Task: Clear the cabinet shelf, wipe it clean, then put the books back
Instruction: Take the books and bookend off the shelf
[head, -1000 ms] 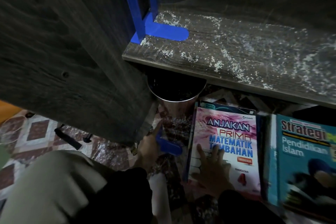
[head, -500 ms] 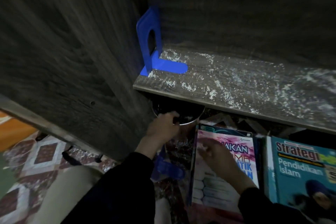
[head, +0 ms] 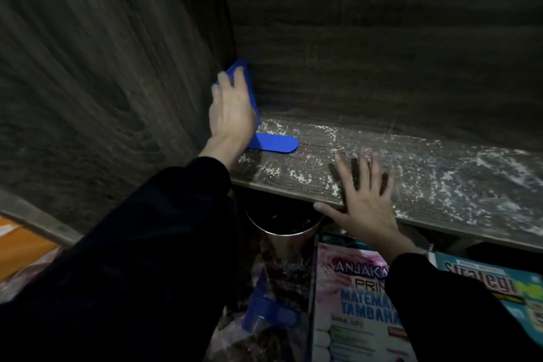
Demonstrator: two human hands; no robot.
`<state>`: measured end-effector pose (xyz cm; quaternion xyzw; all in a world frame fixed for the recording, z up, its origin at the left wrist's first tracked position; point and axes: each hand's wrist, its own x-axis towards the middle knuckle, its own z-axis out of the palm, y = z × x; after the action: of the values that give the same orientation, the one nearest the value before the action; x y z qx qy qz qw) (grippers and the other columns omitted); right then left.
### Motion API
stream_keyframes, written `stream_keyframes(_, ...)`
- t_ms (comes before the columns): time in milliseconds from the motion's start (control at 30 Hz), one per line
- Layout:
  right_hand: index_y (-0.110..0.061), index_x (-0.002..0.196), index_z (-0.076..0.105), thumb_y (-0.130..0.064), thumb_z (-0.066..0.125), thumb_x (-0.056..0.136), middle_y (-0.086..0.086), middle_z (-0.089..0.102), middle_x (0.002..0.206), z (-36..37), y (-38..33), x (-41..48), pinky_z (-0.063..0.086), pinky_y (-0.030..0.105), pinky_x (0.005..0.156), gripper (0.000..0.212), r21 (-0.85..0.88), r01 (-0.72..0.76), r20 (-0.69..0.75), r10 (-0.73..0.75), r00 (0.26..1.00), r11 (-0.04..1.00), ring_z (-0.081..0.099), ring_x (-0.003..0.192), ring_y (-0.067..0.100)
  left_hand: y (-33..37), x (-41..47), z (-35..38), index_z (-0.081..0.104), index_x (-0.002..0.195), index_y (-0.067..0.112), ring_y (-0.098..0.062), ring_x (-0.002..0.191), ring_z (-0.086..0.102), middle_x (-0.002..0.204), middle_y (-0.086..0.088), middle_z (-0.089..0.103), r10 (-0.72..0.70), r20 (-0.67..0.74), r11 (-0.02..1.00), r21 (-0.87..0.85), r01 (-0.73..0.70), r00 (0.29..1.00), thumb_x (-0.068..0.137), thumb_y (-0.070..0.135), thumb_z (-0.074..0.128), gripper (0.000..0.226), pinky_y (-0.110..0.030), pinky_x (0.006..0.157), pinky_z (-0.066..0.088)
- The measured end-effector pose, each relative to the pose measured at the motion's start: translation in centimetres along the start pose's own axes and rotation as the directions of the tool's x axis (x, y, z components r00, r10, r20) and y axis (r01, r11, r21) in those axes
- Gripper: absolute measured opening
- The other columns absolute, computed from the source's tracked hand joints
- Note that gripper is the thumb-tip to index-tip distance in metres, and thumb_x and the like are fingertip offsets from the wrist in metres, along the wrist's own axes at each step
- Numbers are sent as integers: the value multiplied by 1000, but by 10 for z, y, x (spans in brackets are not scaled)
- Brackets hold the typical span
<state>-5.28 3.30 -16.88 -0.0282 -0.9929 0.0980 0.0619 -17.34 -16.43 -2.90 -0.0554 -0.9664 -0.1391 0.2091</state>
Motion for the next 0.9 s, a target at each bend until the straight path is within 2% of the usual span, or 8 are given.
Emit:
stream_keyframes(100, -42, 136, -38, -90, 4, 66, 7, -36, 147, 3, 1, 1, -25, 54, 106, 95, -45, 2, -14, -3, 1000, 999, -36, 138, 28, -5, 6, -4, 28, 147, 9, -37, 119, 38, 136, -18, 38, 95, -106, 978, 196, -73, 990, 87, 6, 57, 67, -39, 92, 37)
stream_keyframes(200, -42, 140, -33, -91, 7, 68, 9, -29, 152, 5, 0, 1, -27, 53, 105, 96, -45, 5, -40, -7, 999, 999, -32, 140, 28, -11, 9, -5, 15, 152, 9, -38, 125, 35, 142, -21, 35, 61, 21, 971, 229, -64, 998, 90, 17, 59, 76, -43, 98, 35)
stream_keyframes(267, -40, 142, -30, -92, 9, 68, 11, -25, 154, 6, 0, 1, -27, 54, 105, 98, -58, 9, -44, -11, 999, 998, -30, 141, 28, -13, 10, -5, 12, 153, 15, -41, 121, 44, 136, -23, 42, 7, 114, 993, 120, -21, 993, 94, 20, 54, 72, -47, 93, 40)
stream_keyframes(367, -40, 145, -26, -93, 12, 69, 12, -19, 155, 7, 0, 0, -25, 55, 106, 100, -55, 14, -65, -18, 998, 998, -27, 142, 30, -14, 10, -8, 28, 147, 17, -46, 107, 56, 118, -24, 58, -22, 142, 997, -73, 32, 990, 92, 9, 51, 61, -49, 86, 46)
stream_keyframes(500, -42, 142, -29, -93, 12, 67, 12, -21, 155, 8, 0, 0, -24, 56, 106, 99, -47, 14, -68, -17, 998, 999, -28, 142, 29, -8, 0, -20, 44, 134, 15, -45, 102, 58, 107, -22, 63, -31, 84, 970, -239, 50, 996, 88, -2, 47, 49, -47, 83, 50)
stream_keyframes(700, -46, 136, -35, -94, 3, 59, 7, -37, 147, -3, -1, 0, -23, 60, 107, 99, -2, 8, 30, -8, 1000, 1000, -40, 135, 25, 2, -30, -52, 48, 130, 20, -26, 76, 58, 84, -5, 62, 110, -112, 943, -301, -140, 988, 89, 0, 51, 46, -33, 70, 41)
stream_keyframes(800, -47, 144, -18, -91, 17, 63, 8, -16, 159, -14, -3, -6, -22, 54, 108, 98, 209, -8, -63, 21, 998, 978, -28, 142, 22, 3, -47, -71, 55, 119, 22, -29, 73, 59, 76, -5, 62, 157, -149, 924, -326, -199, 976, 88, 4, 55, 37, -34, 68, 45)
stream_keyframes(900, -45, 148, -1, -77, 30, 76, 10, 12, 156, -33, -12, -15, 0, 52, 115, 85, 395, 59, -236, 39, 971, 917, 3, 145, 24, 2, -65, -86, 61, 109, 23, -21, 65, 53, 72, 0, 60, 204, -67, 906, -366, -214, 977, 86, 9, 60, 27, -31, 67, 44)
